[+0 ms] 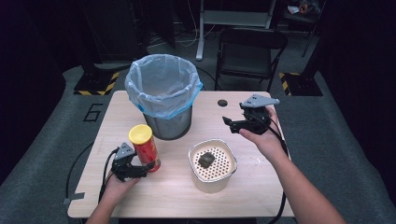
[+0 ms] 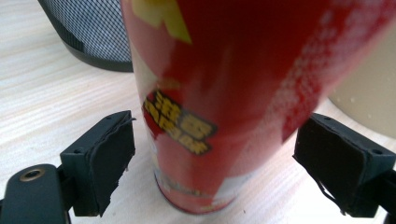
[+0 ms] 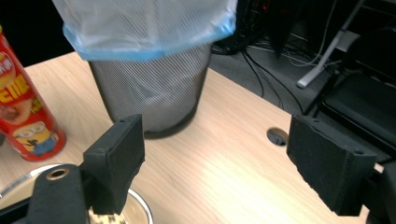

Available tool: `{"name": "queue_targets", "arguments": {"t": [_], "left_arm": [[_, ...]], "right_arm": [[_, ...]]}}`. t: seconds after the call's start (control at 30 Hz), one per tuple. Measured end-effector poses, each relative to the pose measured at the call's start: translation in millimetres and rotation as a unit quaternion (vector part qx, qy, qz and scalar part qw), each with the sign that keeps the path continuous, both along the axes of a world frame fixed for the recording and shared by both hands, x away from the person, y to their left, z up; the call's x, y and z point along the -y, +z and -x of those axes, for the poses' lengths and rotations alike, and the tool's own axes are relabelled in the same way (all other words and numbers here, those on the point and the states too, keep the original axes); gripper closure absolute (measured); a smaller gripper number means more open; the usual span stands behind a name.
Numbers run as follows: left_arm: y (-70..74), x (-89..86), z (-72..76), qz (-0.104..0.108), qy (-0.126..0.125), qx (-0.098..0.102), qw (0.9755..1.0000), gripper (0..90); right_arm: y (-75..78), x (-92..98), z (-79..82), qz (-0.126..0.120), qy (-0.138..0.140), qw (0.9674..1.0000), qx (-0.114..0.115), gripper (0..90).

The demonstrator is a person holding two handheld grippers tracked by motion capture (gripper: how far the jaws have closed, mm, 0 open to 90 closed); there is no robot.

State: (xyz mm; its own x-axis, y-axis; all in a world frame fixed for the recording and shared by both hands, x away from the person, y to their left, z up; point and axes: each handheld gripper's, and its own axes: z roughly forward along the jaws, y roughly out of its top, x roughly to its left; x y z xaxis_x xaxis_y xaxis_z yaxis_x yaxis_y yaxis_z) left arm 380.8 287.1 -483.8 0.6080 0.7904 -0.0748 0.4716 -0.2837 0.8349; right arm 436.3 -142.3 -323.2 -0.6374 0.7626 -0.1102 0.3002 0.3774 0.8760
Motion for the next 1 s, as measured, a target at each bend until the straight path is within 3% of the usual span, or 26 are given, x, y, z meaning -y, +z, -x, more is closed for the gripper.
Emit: {"name": "queue_targets", "arguments": {"t": [0.03,0.1,0.2,0.37,0.6,0.7,0.8,0.87,1.0], "left_arm": [[-0.5,1.9,0.4,0.01,0.007,-0.002,0.9999,12.5],[-0.5,2.2,0.2,0.006,0.004,-0.001,1.0,13.3],[-2.6,4.8,-2.3,-0.011,0.001,0.016,0.9998,14.6],[-3.9,7.4,-2.5,-0.016,0.006,0.017,0.9997,22.5],[-2.1,8.6,-0.8,-0.032,0.006,0.022,0.9992,23.4],[0.4,7.1,1.0,-0.037,0.006,0.015,0.9992,23.5],[3.9,5.2,3.3,-0.028,0.006,0.021,0.9994,23.6],[13.5,-0.4,5.9,-0.003,0.01,0.023,0.9997,23.6],[20.9,-3.8,7.5,-0.002,0.014,0.022,0.9997,23.6]], "right_arm": [[-2.3,2.4,0.6,0.0,-0.001,1.0,-0.002,19.4],[-9.1,7.8,2.7,-0.005,-0.009,0.9999,-0.008,19.6],[-18.8,17.1,6.8,-0.008,-0.018,0.9997,-0.015,19.9],[-31.2,28.3,12.1,-0.022,-0.034,0.999,-0.022,20.4],[-62.0,51.5,23.0,-0.036,-0.072,0.9962,-0.034,21.7],[-71.3,59.4,26.7,-0.048,-0.081,0.9949,-0.036,22.6],[-77.1,63.6,27.9,-0.051,-0.086,0.9943,-0.036,22.9],[-87.6,71.3,28.6,-0.045,-0.098,0.9932,-0.043,23.0],[-95.5,76.1,30.4,-0.05,-0.106,0.9919,-0.05,23.4]]}}
